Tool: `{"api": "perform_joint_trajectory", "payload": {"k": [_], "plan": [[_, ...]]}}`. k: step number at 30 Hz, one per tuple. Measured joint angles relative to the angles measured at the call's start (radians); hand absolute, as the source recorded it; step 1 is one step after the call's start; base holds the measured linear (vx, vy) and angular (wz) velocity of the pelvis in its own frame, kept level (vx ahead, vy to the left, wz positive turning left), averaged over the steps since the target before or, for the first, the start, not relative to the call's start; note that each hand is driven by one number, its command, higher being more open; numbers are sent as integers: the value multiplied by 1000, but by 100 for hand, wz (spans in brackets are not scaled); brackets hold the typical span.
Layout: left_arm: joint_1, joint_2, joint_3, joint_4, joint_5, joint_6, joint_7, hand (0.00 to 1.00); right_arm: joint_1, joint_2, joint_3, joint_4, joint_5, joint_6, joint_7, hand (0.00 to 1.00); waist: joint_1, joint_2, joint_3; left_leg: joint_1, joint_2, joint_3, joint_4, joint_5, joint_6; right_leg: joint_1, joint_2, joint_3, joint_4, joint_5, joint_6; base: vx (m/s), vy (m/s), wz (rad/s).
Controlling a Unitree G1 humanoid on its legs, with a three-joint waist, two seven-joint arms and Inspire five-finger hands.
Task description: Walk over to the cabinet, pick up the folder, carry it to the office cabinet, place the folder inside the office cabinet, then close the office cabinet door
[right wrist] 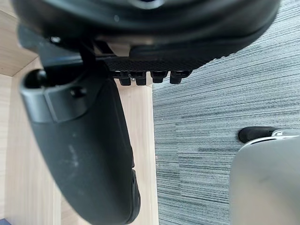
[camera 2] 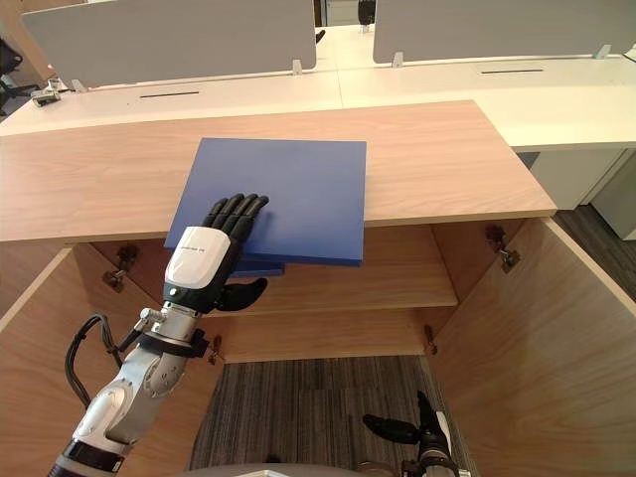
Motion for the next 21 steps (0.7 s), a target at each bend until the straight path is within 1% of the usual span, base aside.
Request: {"api": "perform_joint_trajectory", "payload": {"k": [2,5,7,9,11,13,15,16,17,18,19,20,21], "plan": [[-21,-5,15,3,15,14,2,0,-12,0,-1,0,1,0,9,100,-7,-1,0,-2,0,1,0,0,0,-3,0,5,-4,5,0,-30,-2,-7],[-59,-13,37,3,14,16,2,0,-19,1,-1,-1,1,1,15,100,-8,-5,1,-4,0,2,-4,-1,0,-3,1,18,-25,22,1,-29,6,-13],[-70,-44,60,-14,0,8,37,0,-18,3,-4,-1,2,3,16,100,-8,-9,0,-9,-3,2,-4,-1,0,-4,-1,22,-37,30,4,-17,10,-5],[-75,-50,68,-22,-13,-4,38,0,-18,7,-4,-2,3,4,16,100,-9,-13,-2,-9,-5,2,-4,-1,0,-4,-3,22,-38,31,5,0,0,0],[-66,-55,63,-32,-16,-22,38,0,-18,9,-4,-7,6,4,16,100,-11,-14,-3,-11,-6,3,0,-1,0,-6,-4,26,-39,33,8,0,2,-3],[-17,-92,63,-125,-51,-31,33,0,-14,20,-8,-41,10,7,15,100,-10,-14,-3,-17,-6,7,0,-1,0,-14,-4,34,-39,35,10,4,2,-10],[27,-124,53,-183,-114,-48,21,0,2,33,-10,-98,11,13,14,100,-8,-14,-2,-19,-6,7,0,-1,0,-18,-4,39,-39,36,11,7,-5,-8],[60,-150,41,-232,-170,-67,12,0,20,45,-10,-172,13,18,14,100,-8,-15,-2,-20,-6,7,0,-1,0,-18,-4,40,-37,37,11,8,-12,-6],[97,-177,26,-290,-252,-97,-5,0,40,62,-10,-274,18,18,13,100,-8,-17,-1,-20,-6,8,0,-2,2,-19,-4,43,-35,38,11,-1,-11,-5],[113,-187,21,-312,-272,-110,-10,0,49,70,-10,-321,20,18,13,100,-9,-17,-1,-20,-5,9,0,-3,3,-20,-4,44,-34,38,12,-9,-8,-7],[137,-200,14,-346,-327,-129,-24,0,61,82,-10,-394,22,17,12,100,-9,-17,-1,-19,-5,12,0,-4,4,-20,-4,47,-34,39,12,-26,-2,-8],[170,-218,4,-382,-436,-152,-35,0,71,97,-10,-484,24,16,12,100,-9,-18,0,-17,-5,16,0,-6,7,-21,-4,51,-34,41,13,-28,-1,-9],[185,-227,3,-400,-475,-160,-42,0,76,105,-11,-530,31,15,11,100,-9,-18,0,-16,-5,17,0,-7,7,-21,-4,53,-34,42,13,-39,0,-9]]}}
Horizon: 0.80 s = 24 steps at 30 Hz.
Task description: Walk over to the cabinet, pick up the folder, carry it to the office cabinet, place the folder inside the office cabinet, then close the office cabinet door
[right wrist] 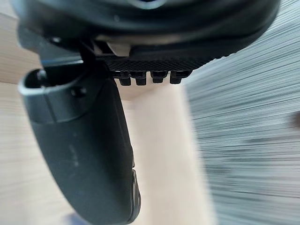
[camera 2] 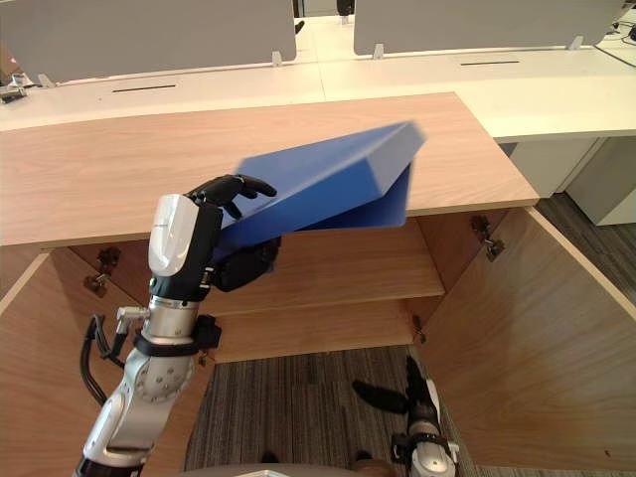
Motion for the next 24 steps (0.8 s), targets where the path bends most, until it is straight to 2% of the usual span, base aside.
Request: {"api": "perform_joint_trajectory", "payload": {"k": [4,7,10,13,19,24], "plan": [[104,-45,5,-68,-418,-15,-52,0,22,60,-21,-317,107,-23,-7,100,3,-2,1,6,-1,5,0,-3,0,0,0,9,0,4,3,-34,-2,-5],[169,-75,30,-94,-661,-15,-113,0,19,64,-33,-521,142,-61,-7,100,6,-11,7,8,-1,6,0,-3,0,2,0,11,0,4,3,-8,-2,-1],[191,-99,50,-96,-857,-9,-155,0,4,62,-39,-686,181,-99,-4,100,9,-18,9,10,-1,8,0,-3,1,3,0,13,0,4,4,0,0,0],[199,-109,69,-95,-944,8,-184,0,-39,54,-37,-775,214,-131,21,100,10,-19,9,13,-1,15,0,-5,2,4,-1,20,0,6,6,2,-7,-6],[198,-102,71,-95,-963,21,-271,0,-113,-37,-27,-798,281,-148,83,100,18,-18,8,16,-1,16,0,-5,2,5,-1,21,2,6,7,-2,-2,-1],[198,-21,34,-89,-1007,43,-368,0,-169,-212,25,-781,337,-147,160,100,27,-17,7,16,-2,15,0,-5,3,6,-2,21,2,7,9,0,0,0]]}}
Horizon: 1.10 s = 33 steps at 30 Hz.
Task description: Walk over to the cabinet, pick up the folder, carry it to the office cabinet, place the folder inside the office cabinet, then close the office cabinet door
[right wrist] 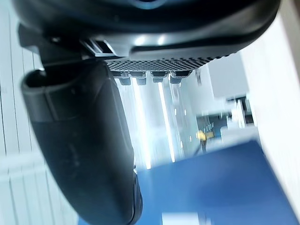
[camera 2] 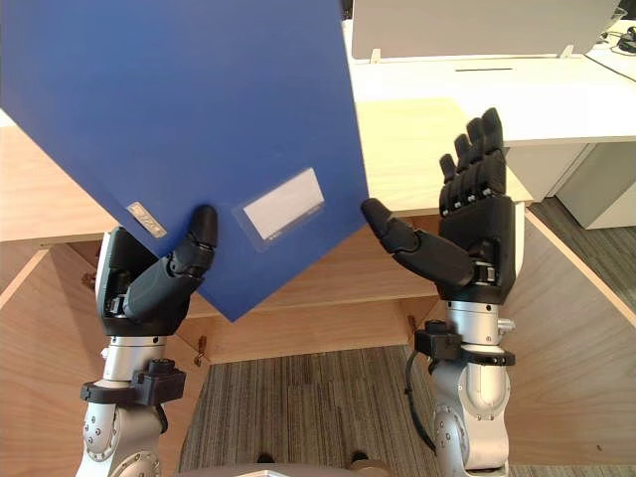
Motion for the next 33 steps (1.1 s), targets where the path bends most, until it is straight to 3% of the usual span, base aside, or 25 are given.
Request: {"api": "perform_joint_trajectory", "payload": {"k": [5,6,10,14,17,21,22,27,33], "plan": [[-7,80,-19,13,-23,6,-56,0,-61,-150,48,102,48,12,60,100,3,1,-2,-1,-3,-8,0,2,2,4,-2,-7,0,0,1,-6,-7,5],[-9,105,-17,26,-34,6,-56,0,-65,-194,68,131,69,16,70,0,3,1,-2,-2,-2,-12,0,3,3,5,-3,-12,0,0,1,0,0,10],[-9,186,-7,76,-81,10,-57,0,-89,-344,136,224,158,48,120,0,6,2,-3,-9,-2,-24,0,7,3,5,-2,-24,0,0,1,-7,-8,9],[-9,219,2,88,-93,10,-57,0,-91,-379,147,247,186,60,142,0,10,3,-4,-14,-2,-33,0,10,3,4,-3,-31,0,0,1,-16,-22,7],[-9,219,9,88,-96,9,-57,0,-90,-375,145,247,192,62,147,0,14,8,-15,-18,-3,-36,0,11,4,3,-3,-34,0,0,1,-4,-5,2],[-12,131,51,88,-12,0,-57,0,-88,-248,130,242,155,63,159,0,16,11,-30,-22,-2,-41,0,14,4,2,-3,-38,-1,0,1,-6,-9,2],[-17,89,62,88,32,-3,-52,100,-84,-191,121,240,140,63,162,0,21,11,-30,-22,-3,-42,0,15,5,2,-3,-39,0,0,1,-42,-21,4],[-21,-49,92,88,185,-12,10,100,-52,-9,123,179,52,62,164,0,33,11,-32,-25,-4,-59,-4,22,5,5,-4,-54,1,0,1,-35,-16,9],[29,-187,188,139,329,-36,114,100,-33,82,117,182,0,62,92,0,44,11,-32,-31,-4,-71,-6,27,3,5,-5,-67,1,0,0,-25,-8,6]]}}
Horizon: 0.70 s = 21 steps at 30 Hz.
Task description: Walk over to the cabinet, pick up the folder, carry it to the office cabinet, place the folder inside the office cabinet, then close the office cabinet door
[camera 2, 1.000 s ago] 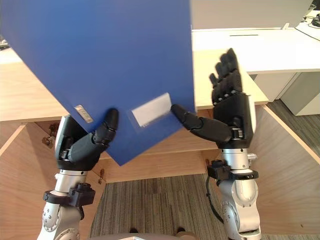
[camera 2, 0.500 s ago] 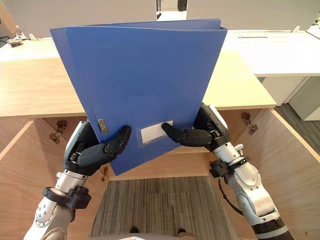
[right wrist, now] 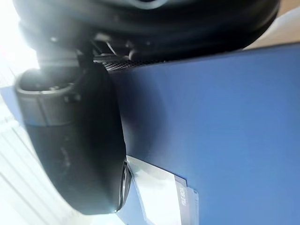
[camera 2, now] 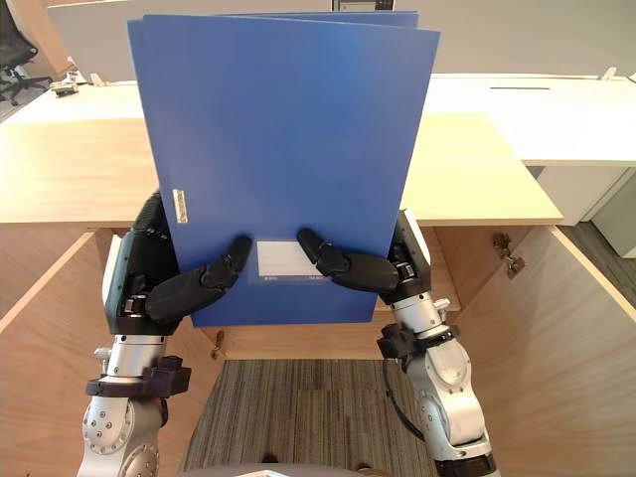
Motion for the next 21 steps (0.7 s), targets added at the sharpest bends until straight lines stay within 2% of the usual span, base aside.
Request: {"api": "perform_joint_trajectory", "payload": {"k": [4,7,12,15,17,18,20,21], "plan": [[47,-59,76,174,25,-2,36,100,53,2,-16,20,-73,5,-22,0,11,-1,-1,-13,-2,-15,0,5,0,-3,-2,-16,-3,0,0,-7,-11,11],[74,-77,114,325,56,30,37,100,64,-13,-12,52,-117,18,-23,0,13,-1,-1,-23,-2,-19,0,7,-1,-11,-2,-20,-3,0,0,-8,-12,5],[51,-40,137,772,146,133,10,100,56,-46,47,86,-220,19,-37,0,11,-9,0,-48,0,-18,0,9,-2,-42,-1,-20,-2,0,0,0,0,0],[-26,0,135,1023,223,148,3,100,-2,-71,131,206,-294,10,-59,0,12,-24,17,-93,5,-17,11,15,-4,-91,2,-17,13,3,-4,-20,-5,0],[-137,38,137,1158,242,157,19,100,-97,-81,185,307,-356,10,-85,0,14,-31,83,-195,13,-23,110,-6,-4,-170,1,-15,73,1,-7,-140,-20,2],[-213,56,137,1205,245,157,43,100,-171,-92,221,356,-405,11,-108,0,17,-28,146,-280,23,-26,208,-36,-2,-232,2,-12,122,-3,-13,-230,-12,0],[-295,65,135,1254,250,156,75,100,-264,-113,267,426,-487,15,-134,0,18,-3,245,-426,46,-39,392,-101,5,-339,8,-14,227,-29,-18,-231,22,-1],[-303,64,136,1254,245,157,76,100,-272,-116,269,431,-513,15,-142,0,18,2,262,-458,48,-44,428,-114,6,-369,7,-14,261,-41,-18,-193,74,3]]}}
